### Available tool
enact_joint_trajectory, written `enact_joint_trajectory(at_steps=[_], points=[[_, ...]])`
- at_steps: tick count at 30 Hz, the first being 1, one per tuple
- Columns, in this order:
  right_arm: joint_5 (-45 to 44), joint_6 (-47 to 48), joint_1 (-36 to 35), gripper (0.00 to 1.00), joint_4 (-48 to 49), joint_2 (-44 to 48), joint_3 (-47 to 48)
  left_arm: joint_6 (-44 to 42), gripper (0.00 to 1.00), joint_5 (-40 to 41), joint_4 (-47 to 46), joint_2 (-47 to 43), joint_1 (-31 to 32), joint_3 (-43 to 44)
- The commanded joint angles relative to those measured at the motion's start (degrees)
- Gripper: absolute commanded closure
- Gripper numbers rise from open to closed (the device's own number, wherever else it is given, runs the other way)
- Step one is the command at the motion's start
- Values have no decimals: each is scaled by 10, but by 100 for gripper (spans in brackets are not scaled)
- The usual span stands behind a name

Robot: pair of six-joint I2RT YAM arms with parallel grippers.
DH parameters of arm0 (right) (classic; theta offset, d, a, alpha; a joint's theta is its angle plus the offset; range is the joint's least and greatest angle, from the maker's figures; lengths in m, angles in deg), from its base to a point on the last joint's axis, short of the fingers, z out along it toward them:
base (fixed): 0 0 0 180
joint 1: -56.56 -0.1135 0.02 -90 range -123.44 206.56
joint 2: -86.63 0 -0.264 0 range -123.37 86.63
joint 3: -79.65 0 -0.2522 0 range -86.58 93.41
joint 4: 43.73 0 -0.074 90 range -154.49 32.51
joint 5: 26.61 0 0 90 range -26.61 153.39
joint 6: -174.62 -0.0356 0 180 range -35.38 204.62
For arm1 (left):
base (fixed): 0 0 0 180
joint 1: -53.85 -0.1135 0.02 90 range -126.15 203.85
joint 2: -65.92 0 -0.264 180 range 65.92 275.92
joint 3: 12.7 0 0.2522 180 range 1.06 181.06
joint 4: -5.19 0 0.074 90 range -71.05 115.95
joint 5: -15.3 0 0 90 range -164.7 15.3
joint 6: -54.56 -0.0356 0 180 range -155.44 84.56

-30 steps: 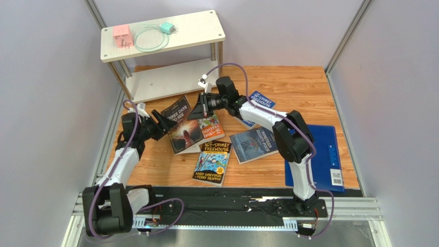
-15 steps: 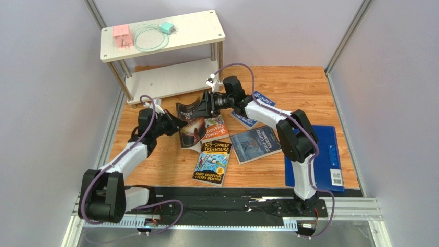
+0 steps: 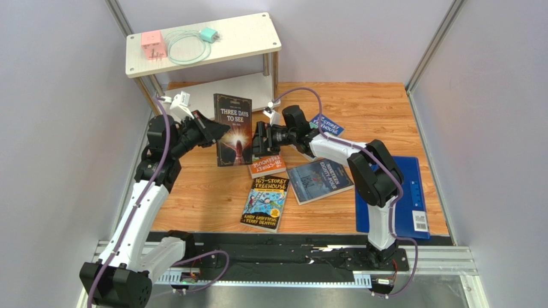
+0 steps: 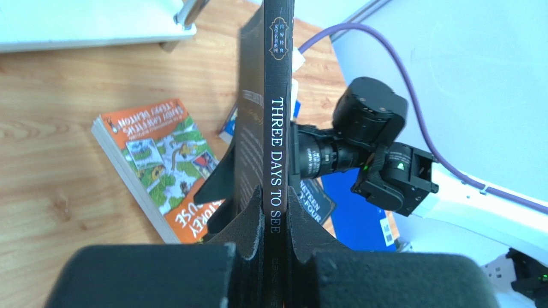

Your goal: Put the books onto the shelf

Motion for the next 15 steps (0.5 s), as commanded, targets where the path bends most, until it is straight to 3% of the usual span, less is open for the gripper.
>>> enact_joint_trajectory(at_steps=[1,3,9,15], points=[[-3,-30,-3,10,132,74,-45,-4,100,-10,5,-4,2,-4],[-6,-25,1,7,148,102,-73,-7,100,-3,1,-8,2,-10],[-61,42,41,4,16,152,-129,5,100,-45,-36,-8,1,-2],[-10,-51,112,1,209,215,-257,20,100,-97,-72,15,2,-6]])
